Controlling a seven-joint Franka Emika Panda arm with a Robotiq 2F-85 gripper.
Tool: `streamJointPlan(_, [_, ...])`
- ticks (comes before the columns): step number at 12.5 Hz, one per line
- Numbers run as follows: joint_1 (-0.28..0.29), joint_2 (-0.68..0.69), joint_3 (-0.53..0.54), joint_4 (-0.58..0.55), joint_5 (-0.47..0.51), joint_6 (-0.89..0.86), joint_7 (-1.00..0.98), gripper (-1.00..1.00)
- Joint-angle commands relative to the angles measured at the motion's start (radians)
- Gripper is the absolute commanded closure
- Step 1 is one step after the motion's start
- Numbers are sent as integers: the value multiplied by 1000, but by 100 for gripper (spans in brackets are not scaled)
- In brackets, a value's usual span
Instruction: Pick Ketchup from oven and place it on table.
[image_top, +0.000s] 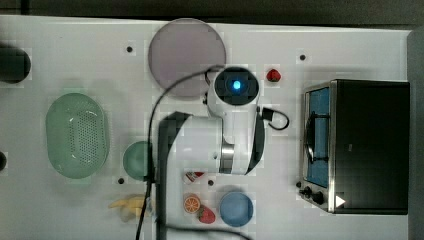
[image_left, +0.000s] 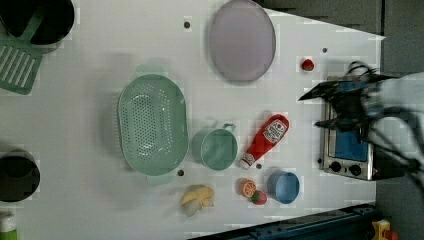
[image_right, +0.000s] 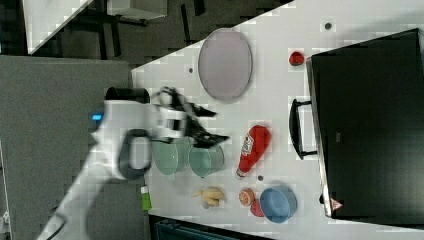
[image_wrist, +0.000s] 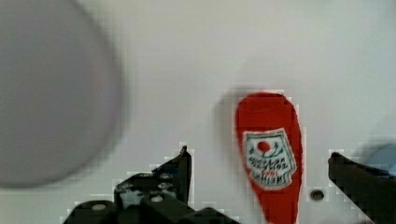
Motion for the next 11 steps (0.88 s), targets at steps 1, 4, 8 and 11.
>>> streamJointPlan(1, [-2,-123,3,205,0,-149,53,-100])
streamJointPlan(4, [0,-140,9,368,-2,-349,53,-100])
streamJointPlan(8, [0,-139,7,507,-5,-507,53,-100])
streamJointPlan(11, [-2,-141,3,539,-5,-610,53,-100])
